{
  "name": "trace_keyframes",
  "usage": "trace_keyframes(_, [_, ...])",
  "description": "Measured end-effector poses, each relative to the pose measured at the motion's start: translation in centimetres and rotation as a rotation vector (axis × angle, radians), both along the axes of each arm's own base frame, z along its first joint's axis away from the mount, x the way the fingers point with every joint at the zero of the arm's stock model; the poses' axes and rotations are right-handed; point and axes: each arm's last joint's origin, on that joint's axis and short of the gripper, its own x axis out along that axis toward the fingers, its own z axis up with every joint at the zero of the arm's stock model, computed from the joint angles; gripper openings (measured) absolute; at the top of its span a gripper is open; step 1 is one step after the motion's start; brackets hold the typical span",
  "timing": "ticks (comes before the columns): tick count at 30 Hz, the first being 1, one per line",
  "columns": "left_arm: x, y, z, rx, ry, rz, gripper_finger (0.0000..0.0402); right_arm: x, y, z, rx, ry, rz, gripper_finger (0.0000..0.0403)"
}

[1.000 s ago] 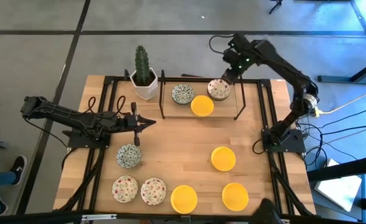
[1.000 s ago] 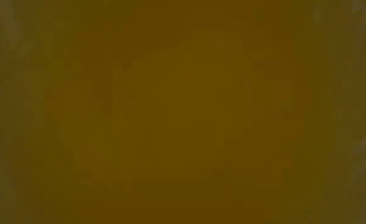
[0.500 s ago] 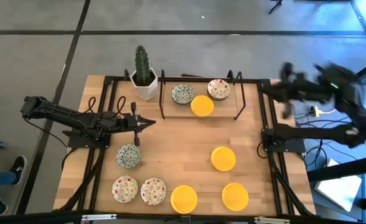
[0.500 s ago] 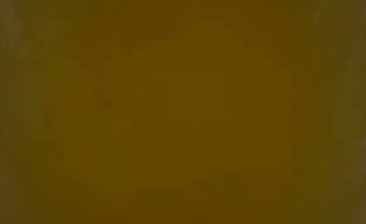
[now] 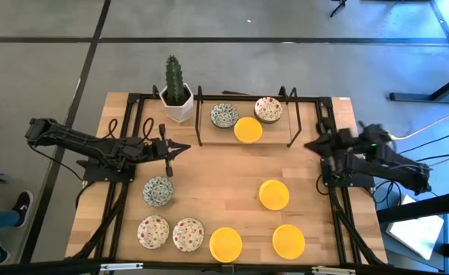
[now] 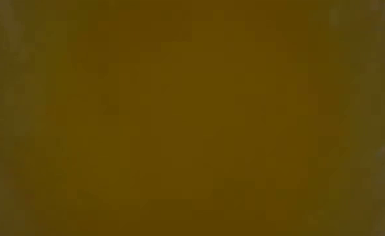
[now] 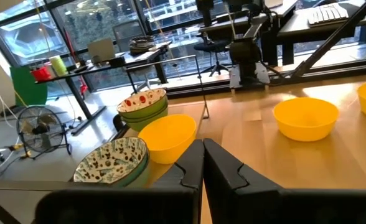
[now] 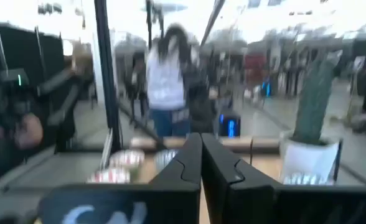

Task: Pick & Place Mini bowls
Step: Stack the yellow bowl on top of the yellow bowl on the shelf

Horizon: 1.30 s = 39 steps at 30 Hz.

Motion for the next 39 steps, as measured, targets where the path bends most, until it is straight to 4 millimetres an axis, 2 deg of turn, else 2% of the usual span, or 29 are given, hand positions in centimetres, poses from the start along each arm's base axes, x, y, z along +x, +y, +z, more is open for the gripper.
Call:
trace_keyframes(7, [-0.1, 0.3, 0.0, 0.091, 0.03, 0.099, 0.0004, 2.5, -1.0, -4.3, -0.012, 0.146, -0.1, 0.0002])
trace_keyframes(10, [-0.1, 0.3, 0.1, 0.095, 0.017, 0.101, 0.0004, 3.0, -0.9, -4.6, -0.032, 0.127, -0.03, 0.0001])
trace_keyframes(12, [0.0, 0.1, 0.5, 0.095, -0.018, 0.034, 0.0004, 3.1, -0.8, -4.9, -0.05, 0.135, 0.028, 0.0001])
trace_keyframes(15, [0.3, -0.9, 0.5, 0.183, -0.018, -0.221, 0.0003, 3.3, -0.6, -5.1, -0.096, 0.139, 0.108, 0.0001])
trace_keyframes(17, [0.5, -1.4, 0.2, 0.212, 0.003, -0.316, 0.0003, 3.4, -0.6, -5.6, -0.104, 0.15, 0.123, 0.0002])
trace_keyframes(19, [0.5, -1.5, 0.0, 0.195, 0.018, -0.287, 0.0003, 3.4, -0.6, -6.1, -0.093, 0.165, 0.125, 0.0005])
trace_keyframes(25, [0.5, -0.3, -0.7, 0.126, 0.085, -0.018, 0.0003, 3.6, -0.6, -8.3, -0.066, 0.209, 0.134, 0.0009])
trace_keyframes(30, [0.2, 1.0, -2.4, 0.051, 0.08, 0.001, 0.0003, 3.8, -0.6, -9.5, -0.102, 0.14, 0.16, 0.001])
trace_keyframes(35, [-0.5, 1.7, -4.9, -0.069, 0.031, -0.011, 0.0003, 3.8, -0.6, -8.6, -0.22, 0.042, 0.154, 0.001])
trace_keyframes(39, [-1.1, 1.8, -6.1, -0.079, -0.006, -0.001, 0.0003, 3.8, -0.5, -8.0, -0.207, 0.019, 0.18, 0.0005])
